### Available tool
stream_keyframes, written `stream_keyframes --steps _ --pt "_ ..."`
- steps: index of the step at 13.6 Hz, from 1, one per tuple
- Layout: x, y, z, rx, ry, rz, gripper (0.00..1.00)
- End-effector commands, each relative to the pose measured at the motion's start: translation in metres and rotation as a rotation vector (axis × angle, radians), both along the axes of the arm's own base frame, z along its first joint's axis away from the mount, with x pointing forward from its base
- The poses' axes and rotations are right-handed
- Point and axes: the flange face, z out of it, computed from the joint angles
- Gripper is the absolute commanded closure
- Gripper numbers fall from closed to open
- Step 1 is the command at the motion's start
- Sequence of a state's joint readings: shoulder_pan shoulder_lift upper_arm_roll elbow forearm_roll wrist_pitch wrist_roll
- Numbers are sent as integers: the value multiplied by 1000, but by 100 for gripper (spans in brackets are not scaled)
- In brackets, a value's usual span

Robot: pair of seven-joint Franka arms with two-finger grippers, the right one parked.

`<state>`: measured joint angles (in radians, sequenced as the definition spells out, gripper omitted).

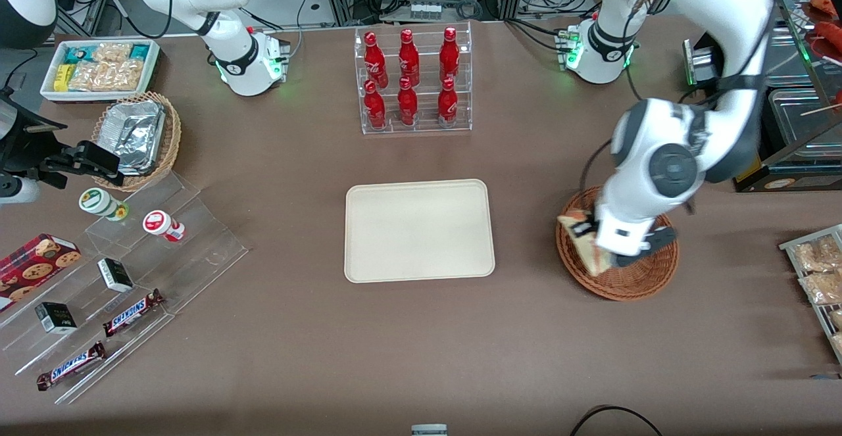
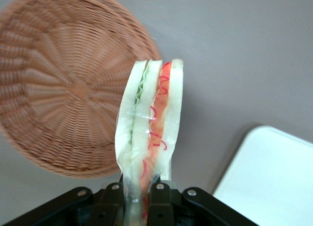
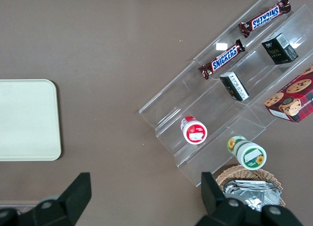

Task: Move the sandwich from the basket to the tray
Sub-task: 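Lift the sandwich and carry it with the left gripper over the tray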

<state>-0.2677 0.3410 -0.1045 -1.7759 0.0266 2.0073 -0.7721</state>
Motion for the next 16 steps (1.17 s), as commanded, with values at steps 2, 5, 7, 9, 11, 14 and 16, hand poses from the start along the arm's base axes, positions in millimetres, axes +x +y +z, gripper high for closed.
stream_keyframes --steps 2,5,7,9,11,14,16 --pt "2 -88 -9 -23 -1 -136 100" --pt "-9 -157 -30 -33 -3 -203 100" --pt "-22 -197 -45 -32 -5 -199 100" --pt "-36 -242 -58 -35 -12 -198 100" --pt "-43 -269 -72 -39 -11 -193 100" --pt "-50 -289 -90 -42 -9 -180 100" --pt "-52 -305 -95 -49 -16 -162 100"
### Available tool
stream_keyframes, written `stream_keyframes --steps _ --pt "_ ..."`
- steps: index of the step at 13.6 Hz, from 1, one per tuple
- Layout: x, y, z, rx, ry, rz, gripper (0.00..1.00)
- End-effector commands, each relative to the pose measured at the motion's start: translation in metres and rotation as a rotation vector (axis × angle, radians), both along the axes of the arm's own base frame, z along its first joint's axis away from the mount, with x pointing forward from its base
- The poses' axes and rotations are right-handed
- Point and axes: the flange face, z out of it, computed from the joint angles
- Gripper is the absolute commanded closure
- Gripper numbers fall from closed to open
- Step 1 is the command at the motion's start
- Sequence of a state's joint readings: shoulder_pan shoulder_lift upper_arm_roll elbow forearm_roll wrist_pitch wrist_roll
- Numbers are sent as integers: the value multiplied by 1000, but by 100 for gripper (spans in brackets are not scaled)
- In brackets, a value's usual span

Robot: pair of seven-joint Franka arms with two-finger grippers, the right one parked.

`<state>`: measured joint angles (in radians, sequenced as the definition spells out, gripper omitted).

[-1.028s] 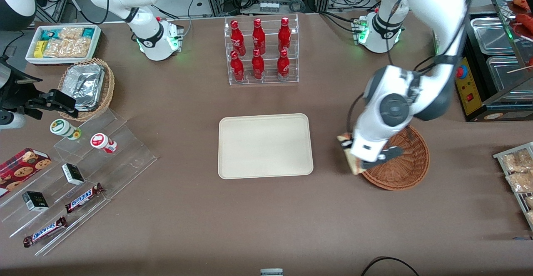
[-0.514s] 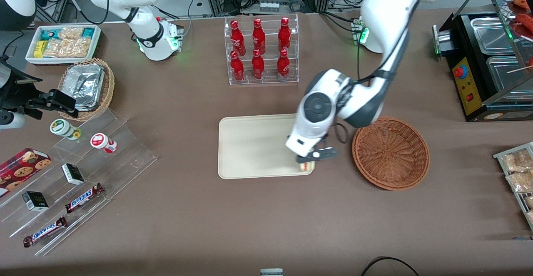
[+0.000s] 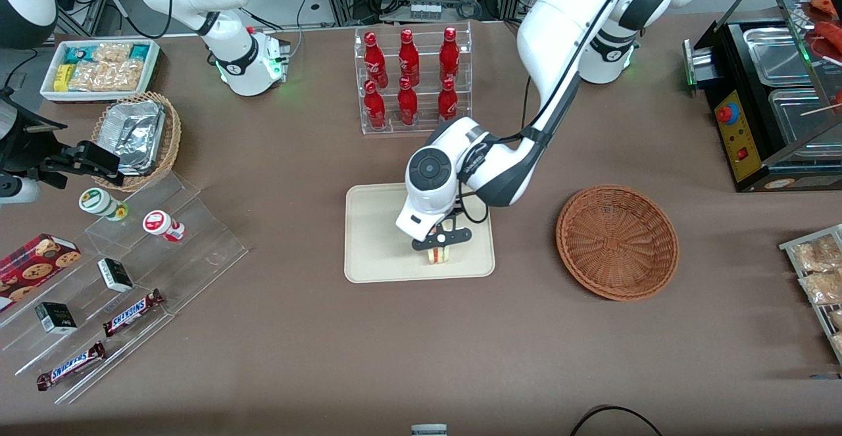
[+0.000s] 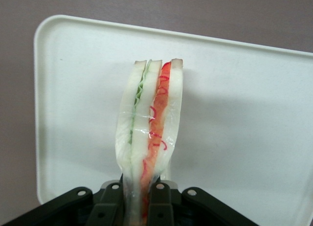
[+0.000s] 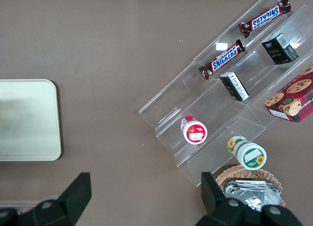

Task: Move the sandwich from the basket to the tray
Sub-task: 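Lower the sandwich onto the tray and open the left gripper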

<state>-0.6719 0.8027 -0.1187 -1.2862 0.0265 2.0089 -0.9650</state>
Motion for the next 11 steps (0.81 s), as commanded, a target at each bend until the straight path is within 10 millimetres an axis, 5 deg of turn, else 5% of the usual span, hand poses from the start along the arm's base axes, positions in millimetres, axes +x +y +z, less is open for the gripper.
stream_keyframes --steps 1,7,8,9,11 --pt "3 -22 -3 -10 -11 35 100" --pt "-8 -34 -22 -34 19 98 100" --pt "-9 -34 -26 -33 23 96 69" --pt "-9 -34 -27 -32 23 89 1" --pt "-7 -34 -16 -39 13 110 0"
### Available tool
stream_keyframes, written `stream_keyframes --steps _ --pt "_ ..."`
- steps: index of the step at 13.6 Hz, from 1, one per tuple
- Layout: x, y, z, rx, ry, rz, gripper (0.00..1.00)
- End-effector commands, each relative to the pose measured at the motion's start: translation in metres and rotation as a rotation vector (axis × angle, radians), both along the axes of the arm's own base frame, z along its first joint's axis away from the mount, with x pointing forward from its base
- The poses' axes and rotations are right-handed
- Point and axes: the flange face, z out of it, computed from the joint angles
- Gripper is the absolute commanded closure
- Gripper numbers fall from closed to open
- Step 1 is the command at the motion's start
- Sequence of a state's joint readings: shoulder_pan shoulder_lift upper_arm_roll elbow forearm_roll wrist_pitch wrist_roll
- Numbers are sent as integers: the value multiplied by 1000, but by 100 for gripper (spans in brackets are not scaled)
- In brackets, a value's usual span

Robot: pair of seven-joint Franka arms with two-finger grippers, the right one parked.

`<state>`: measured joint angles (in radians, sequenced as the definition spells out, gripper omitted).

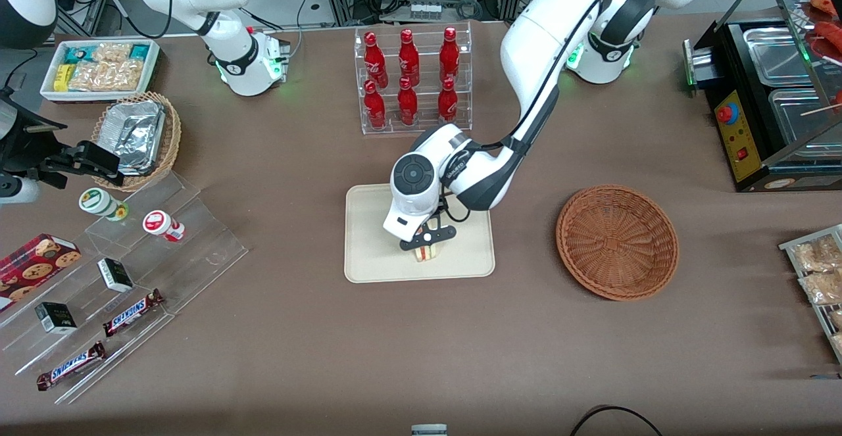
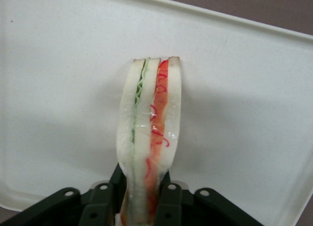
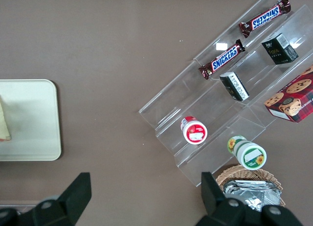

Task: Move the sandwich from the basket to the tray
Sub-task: 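Lower the sandwich onto the tray and open the left gripper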

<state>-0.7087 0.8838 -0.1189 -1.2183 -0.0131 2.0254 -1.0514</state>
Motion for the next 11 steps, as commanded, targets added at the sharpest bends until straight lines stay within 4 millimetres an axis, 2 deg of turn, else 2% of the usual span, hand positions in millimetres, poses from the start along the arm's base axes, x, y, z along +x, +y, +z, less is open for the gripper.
stream_keyframes --steps 1,3,5,7,9,10,11 --pt "6 -8 23 -24 -27 41 0" --pt "14 -4 57 -49 -56 37 0" --pt "29 15 96 -63 -81 38 0" --pt "35 31 122 -49 -81 -18 0" --pt "58 69 153 -62 -85 -64 0" --pt "63 82 162 -51 -83 -69 0" --pt "73 105 169 -32 -67 -42 0"
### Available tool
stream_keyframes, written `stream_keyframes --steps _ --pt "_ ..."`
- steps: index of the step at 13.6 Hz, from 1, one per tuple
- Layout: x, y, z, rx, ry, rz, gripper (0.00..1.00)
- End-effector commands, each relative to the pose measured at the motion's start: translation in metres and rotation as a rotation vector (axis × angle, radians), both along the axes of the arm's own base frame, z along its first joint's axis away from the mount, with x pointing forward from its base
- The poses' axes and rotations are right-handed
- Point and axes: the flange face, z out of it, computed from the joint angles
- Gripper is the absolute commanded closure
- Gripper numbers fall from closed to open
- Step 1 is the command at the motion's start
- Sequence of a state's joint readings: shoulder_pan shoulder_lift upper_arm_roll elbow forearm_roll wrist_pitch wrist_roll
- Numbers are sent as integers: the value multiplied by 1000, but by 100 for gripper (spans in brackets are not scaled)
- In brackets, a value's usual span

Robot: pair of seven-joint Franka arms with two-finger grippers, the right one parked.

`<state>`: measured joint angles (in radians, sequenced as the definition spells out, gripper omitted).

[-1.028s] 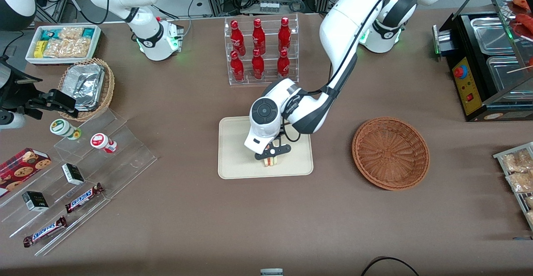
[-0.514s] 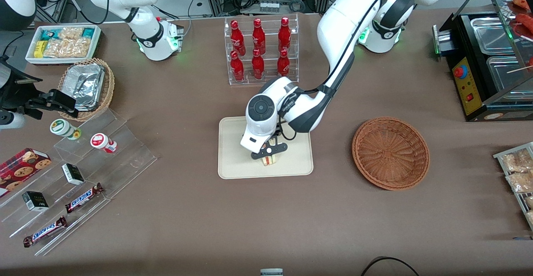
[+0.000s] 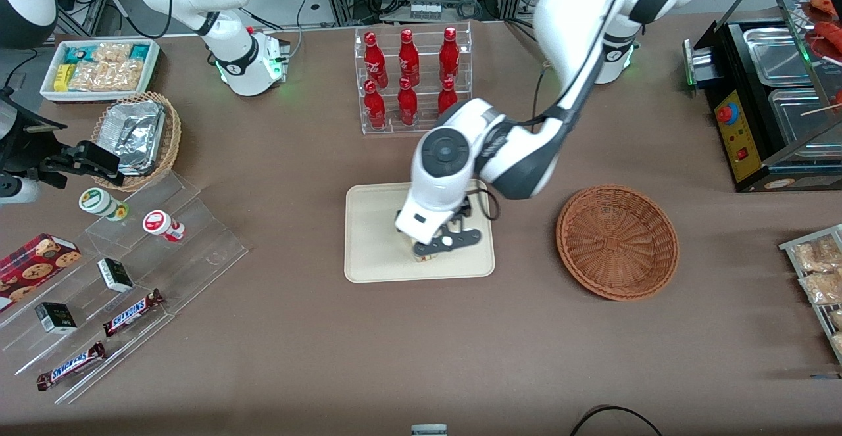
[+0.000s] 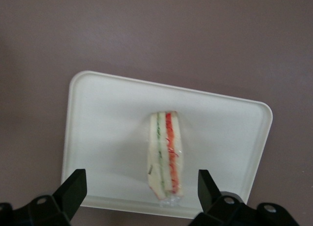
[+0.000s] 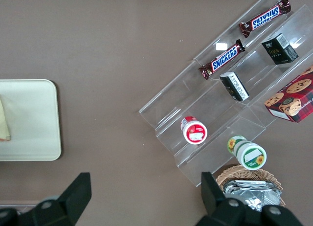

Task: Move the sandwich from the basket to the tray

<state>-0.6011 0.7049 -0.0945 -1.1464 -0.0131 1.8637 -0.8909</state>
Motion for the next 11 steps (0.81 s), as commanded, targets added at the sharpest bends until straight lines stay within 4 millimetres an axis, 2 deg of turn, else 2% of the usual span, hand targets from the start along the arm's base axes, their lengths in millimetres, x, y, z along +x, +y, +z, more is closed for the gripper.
stream_keyframes --steps 1,4,8,11 --pt "21 65 19 38 52 28 0" --pt "21 147 28 55 76 -85 0" --pt "22 228 38 46 59 -154 0" --pt "3 288 66 47 63 -227 0"
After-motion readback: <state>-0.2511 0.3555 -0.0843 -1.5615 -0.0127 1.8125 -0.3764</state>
